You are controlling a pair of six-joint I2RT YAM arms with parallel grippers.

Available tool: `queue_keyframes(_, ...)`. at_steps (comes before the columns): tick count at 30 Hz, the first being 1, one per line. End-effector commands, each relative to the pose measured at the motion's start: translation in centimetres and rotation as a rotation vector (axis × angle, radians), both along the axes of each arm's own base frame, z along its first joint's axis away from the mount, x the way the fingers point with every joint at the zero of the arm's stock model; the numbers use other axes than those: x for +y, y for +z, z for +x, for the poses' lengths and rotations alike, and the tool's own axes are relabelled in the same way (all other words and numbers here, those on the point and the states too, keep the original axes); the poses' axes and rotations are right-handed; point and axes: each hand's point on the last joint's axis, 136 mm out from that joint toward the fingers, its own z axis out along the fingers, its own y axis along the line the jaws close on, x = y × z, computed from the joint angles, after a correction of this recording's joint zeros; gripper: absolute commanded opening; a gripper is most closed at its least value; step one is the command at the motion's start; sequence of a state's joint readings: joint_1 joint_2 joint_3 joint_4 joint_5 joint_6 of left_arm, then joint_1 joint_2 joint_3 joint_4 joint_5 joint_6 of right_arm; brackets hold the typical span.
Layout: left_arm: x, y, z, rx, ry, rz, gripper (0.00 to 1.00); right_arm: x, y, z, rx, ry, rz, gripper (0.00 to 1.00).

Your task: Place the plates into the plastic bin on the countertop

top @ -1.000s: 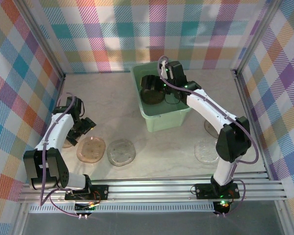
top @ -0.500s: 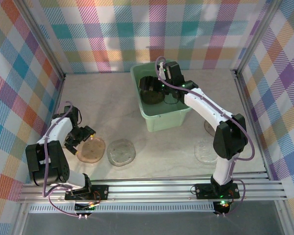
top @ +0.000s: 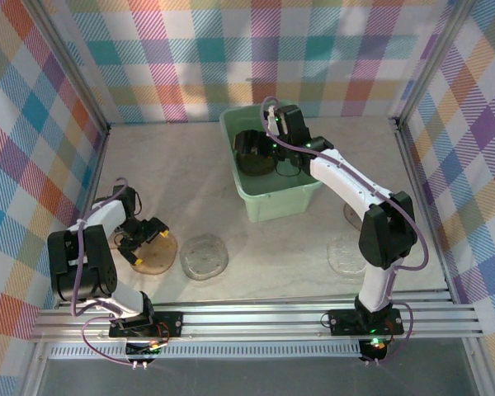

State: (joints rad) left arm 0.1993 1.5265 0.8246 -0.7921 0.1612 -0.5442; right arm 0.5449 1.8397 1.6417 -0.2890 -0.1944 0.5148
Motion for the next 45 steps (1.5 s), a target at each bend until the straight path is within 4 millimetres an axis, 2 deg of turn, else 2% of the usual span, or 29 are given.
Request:
queue_keyframes(1, -0.5, -0.6, 0.3, -0.013, -0.018, -0.050, 1.00, 0.1, 0.4, -0.6, -0.019, 0.009, 0.000, 0.96)
queue_keyframes(14, -2.2, -1.2, 2.7, -0.080, -0.052, -0.160, 1.00, 0.0, -0.4, -0.4, 0.010, -0.020, 0.004, 0.96)
queue_keyframes(20, -3.5, -1.1, 4.5, -0.114, -0.081, -0.178, 1.00, -0.2, -0.6, -0.2, 0.020, -0.039, 0.006, 0.96)
queue_keyframes(23, -3.8, -0.5, 5.3, -0.130, -0.092, -0.171, 1.00, -0.1, -0.5, -0.2, 0.024, -0.040, 0.008, 0.96)
queue_keyframes(29, -3.3, 2.2, 6.1, -0.167, -0.120, -0.100, 1.00, 0.1, -0.6, -0.4, 0.030, -0.038, 0.012, 0.96)
queue_keyframes(39, -2.0, 5.2, 3.6, -0.189, -0.090, 0.004, 1.00, 0.7, -0.2, -1.0, 0.021, -0.017, 0.017, 0.96)
queue_keyframes(42, -1.0, 5.7, 2.1, -0.164, -0.073, 0.062, 0.99, 0.9, -0.1, -1.2, 0.019, -0.009, 0.020, 0.96)
queue_keyframes(45, -0.1, 5.3, 0.3, -0.112, -0.039, 0.098, 0.99, 1.1, 0.0, -1.4, 0.016, 0.002, 0.024, 0.96)
